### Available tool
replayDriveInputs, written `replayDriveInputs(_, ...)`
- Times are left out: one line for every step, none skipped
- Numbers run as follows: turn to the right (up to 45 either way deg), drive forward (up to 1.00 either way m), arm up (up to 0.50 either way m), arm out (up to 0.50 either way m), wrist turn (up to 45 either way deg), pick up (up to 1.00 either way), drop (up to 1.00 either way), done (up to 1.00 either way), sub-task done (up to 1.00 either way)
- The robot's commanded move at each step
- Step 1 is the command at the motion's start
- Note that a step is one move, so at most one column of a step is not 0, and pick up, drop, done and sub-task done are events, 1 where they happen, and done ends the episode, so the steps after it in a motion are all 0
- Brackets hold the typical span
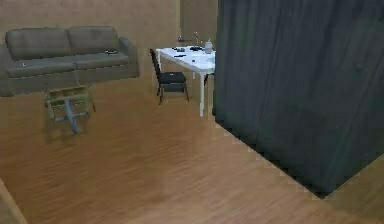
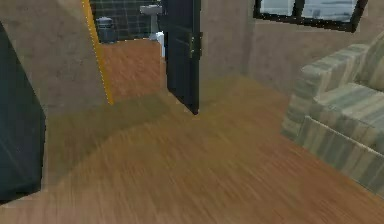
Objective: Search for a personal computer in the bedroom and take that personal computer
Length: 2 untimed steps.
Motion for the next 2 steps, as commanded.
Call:
replayDriveInputs(45.0, 0.0, 0.0, 0.0, 0.0, 0.0, 0.0, 0.0, 0.0)
replayDriveInputs(21.0, 0.0, 0.0, 0.0, 0.0, 0.0, 0.0, 0.0, 0.0)
